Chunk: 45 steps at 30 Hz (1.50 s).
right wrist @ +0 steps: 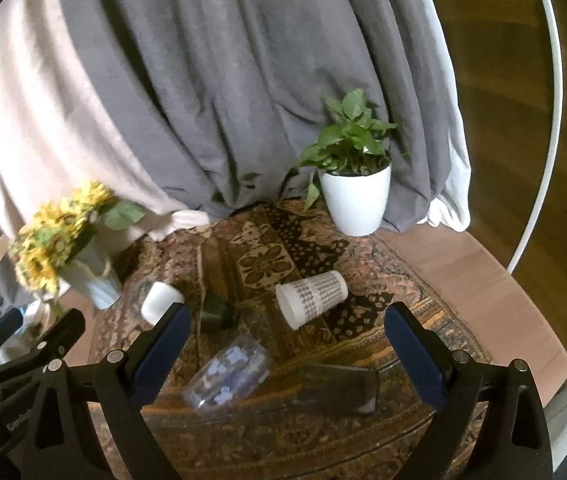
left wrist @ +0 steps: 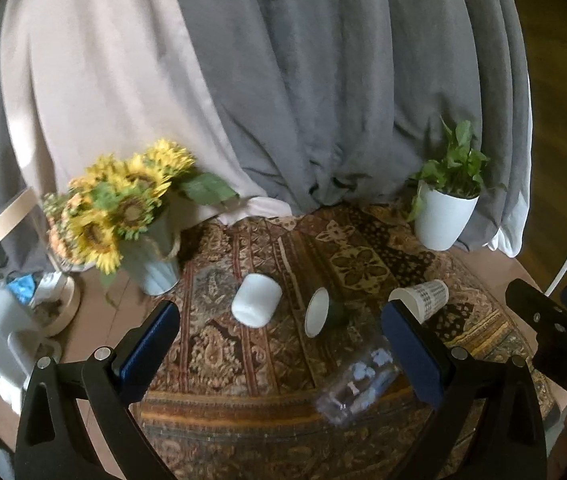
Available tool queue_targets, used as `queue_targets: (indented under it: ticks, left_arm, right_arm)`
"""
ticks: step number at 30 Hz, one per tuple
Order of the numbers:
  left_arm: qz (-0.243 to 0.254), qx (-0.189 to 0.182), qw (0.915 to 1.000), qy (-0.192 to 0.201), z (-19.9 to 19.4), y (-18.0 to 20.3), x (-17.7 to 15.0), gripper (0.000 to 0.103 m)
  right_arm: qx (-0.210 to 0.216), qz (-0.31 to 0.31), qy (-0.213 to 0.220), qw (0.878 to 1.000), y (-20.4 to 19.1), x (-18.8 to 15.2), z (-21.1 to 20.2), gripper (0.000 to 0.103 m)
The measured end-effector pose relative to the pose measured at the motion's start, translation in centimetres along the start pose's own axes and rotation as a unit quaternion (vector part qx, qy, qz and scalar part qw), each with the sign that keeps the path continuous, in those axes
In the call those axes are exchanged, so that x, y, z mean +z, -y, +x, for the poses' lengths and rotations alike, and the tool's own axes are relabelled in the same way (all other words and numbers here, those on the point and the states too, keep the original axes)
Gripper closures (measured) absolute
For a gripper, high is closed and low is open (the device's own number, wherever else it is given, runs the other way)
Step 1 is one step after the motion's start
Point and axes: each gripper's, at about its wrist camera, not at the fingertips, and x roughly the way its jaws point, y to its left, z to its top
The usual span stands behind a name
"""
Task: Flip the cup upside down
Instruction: 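Move the right gripper to the houndstooth paper cup lying on its side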
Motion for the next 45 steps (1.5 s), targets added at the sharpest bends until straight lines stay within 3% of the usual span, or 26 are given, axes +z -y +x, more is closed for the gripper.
queue_targets:
  ticks: [7, 12, 25, 34, 41, 45]
  left_arm:
    - [0.033, -0.019, 0.9992, -0.014, 4.0, 0.1, 2.6, 0.000]
    - [0.052, -0.039, 0.9975, -0.028, 6.9, -0.2, 4.1, 0.000]
    - [0.135, -0.076, 0.9863, -0.058, 15.7, 1.8, 7.2, 0.000]
    - [0.180, -0.090, 0.9750, -0.094, 21.6, 4.3, 7.9, 0.000]
    - [0.199, -0.092, 0.9678, -0.123, 25.5, 5.9, 7.6, 0.000]
    - [0.202, -0.085, 0.9663, -0.135, 27.2, 6.0, 7.5, 0.000]
  right_arm:
    - [-0.022, 0.016, -0.016, 1.000, -0.9, 1.8, 2.9, 0.005]
    - [-0.017, 0.047, -0.051, 0.997, -1.3, 2.6, 6.0, 0.005]
    - [-0.044, 0.135, -0.132, 0.981, -0.6, 3.2, 14.1, 0.006]
    - [-0.053, 0.228, -0.220, 0.947, 2.3, 2.7, 20.7, 0.010]
    - [-0.068, 0.297, -0.291, 0.907, 4.6, 0.9, 25.1, 0.014]
    - [-0.074, 0.323, -0.304, 0.893, 5.2, 0.0, 26.5, 0.014]
